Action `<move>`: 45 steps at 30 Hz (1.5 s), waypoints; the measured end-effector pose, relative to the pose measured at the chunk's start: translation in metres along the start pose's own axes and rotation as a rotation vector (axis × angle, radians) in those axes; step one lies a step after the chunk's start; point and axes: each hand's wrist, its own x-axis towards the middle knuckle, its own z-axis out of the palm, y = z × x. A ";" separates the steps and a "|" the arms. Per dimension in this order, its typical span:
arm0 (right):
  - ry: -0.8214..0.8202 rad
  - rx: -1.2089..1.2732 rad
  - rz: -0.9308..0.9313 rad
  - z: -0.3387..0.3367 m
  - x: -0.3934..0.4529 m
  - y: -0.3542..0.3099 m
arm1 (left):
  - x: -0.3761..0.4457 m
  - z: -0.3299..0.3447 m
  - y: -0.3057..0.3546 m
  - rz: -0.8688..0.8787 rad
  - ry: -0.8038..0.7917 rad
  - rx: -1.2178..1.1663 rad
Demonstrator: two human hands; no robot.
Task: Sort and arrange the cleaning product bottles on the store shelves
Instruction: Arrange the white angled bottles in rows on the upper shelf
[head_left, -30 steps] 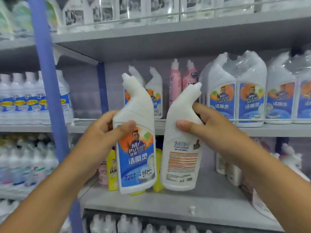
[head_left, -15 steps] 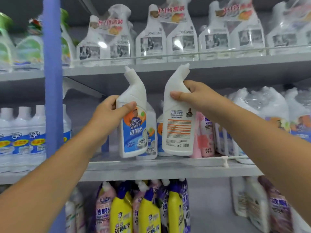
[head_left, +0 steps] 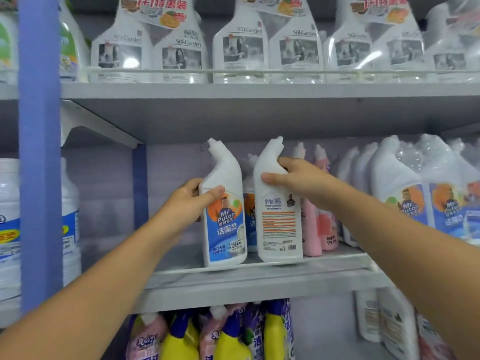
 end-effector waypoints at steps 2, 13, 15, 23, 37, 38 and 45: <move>-0.026 0.046 0.002 0.004 0.005 0.005 | 0.004 0.002 -0.005 -0.009 -0.001 -0.010; -0.152 0.110 -0.009 0.006 0.023 0.029 | 0.015 0.004 0.009 -0.081 -0.083 0.203; -0.163 0.089 -0.002 0.006 0.026 0.031 | 0.023 0.007 0.021 -0.062 -0.033 0.239; -0.101 0.122 0.062 -0.004 0.032 0.019 | 0.040 0.018 0.049 -0.071 0.012 0.141; -0.125 0.298 0.084 -0.010 0.042 0.008 | 0.035 0.005 0.054 -0.074 -0.008 0.191; -0.115 0.281 0.081 -0.010 0.041 0.006 | 0.034 0.005 0.055 -0.070 -0.002 0.191; -0.065 0.197 0.096 -0.012 0.033 -0.004 | 0.033 0.003 0.053 -0.063 0.006 0.201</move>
